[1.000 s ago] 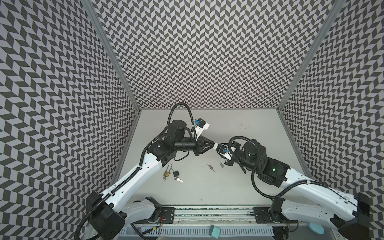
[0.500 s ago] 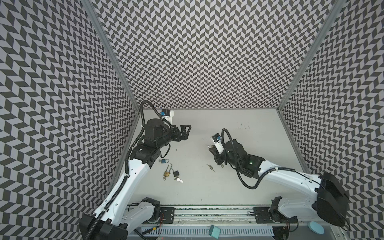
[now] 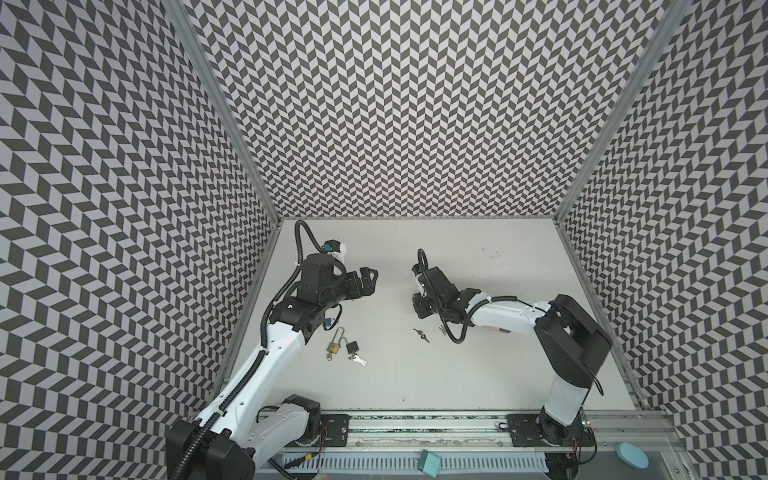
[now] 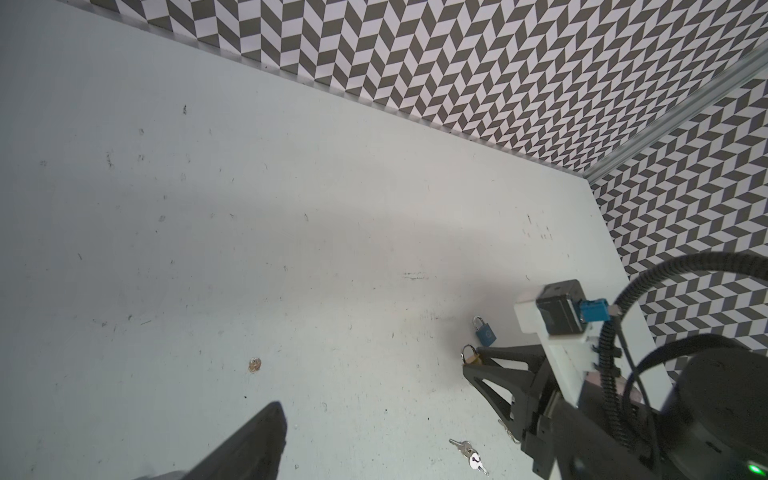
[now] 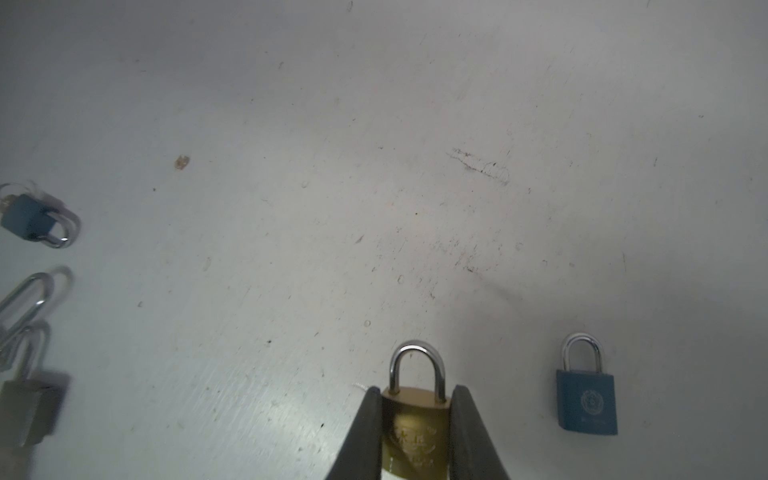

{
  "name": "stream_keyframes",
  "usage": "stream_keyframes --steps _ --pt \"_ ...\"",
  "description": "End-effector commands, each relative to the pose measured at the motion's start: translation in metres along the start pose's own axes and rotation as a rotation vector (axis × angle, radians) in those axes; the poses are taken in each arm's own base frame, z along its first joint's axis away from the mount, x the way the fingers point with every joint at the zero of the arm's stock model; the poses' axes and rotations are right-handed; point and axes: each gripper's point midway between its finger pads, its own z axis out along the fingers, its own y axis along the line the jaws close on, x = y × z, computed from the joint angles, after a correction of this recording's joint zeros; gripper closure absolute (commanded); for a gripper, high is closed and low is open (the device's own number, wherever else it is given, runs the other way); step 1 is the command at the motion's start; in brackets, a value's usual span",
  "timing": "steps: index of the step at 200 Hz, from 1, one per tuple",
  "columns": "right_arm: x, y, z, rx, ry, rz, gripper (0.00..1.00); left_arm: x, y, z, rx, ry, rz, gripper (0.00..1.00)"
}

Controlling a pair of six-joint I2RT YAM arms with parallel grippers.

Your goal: Lock with the key

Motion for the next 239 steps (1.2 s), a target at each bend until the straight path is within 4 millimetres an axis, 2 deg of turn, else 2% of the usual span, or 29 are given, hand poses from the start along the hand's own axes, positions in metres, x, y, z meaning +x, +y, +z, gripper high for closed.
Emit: stream_keyframes --steps 1,67,96,116,148,178,214,232,239 --pt "-0.011 -0.003 0.011 0.015 -0.002 0.018 1.0 -0.003 -0.001 -0.002 -0.003 -0.02 -0.008 0.0" --pt "-0.006 -0.009 0.034 0.008 0.053 0.02 1.0 0.001 -0.001 0.002 0.008 -0.008 -0.019 0.0" --pt "0.001 -0.013 0.039 0.009 0.081 0.021 0.97 0.006 -0.001 0.005 0.025 0.004 -0.036 0.0" --pt "0.004 -0.015 0.042 0.007 0.095 0.025 0.92 0.009 0.0 0.005 0.027 0.011 -0.043 0.0" --pt "0.007 -0.017 0.043 0.016 0.114 0.019 0.79 0.009 0.005 0.006 0.03 0.009 -0.063 0.0" --pt "-0.005 -0.019 0.032 0.029 0.079 0.012 0.64 0.012 0.013 0.006 0.03 0.014 -0.088 0.0" --pt "-0.037 -0.015 -0.005 0.03 -0.031 -0.008 0.49 0.004 0.031 -0.004 0.003 -0.014 -0.132 0.0" --pt "-0.045 -0.004 -0.023 0.005 -0.094 -0.027 0.47 0.001 0.045 -0.013 -0.019 -0.038 -0.162 0.0" --pt "-0.046 0.007 -0.029 -0.034 -0.114 -0.045 0.46 0.0 0.05 -0.017 -0.028 -0.053 -0.173 0.0"
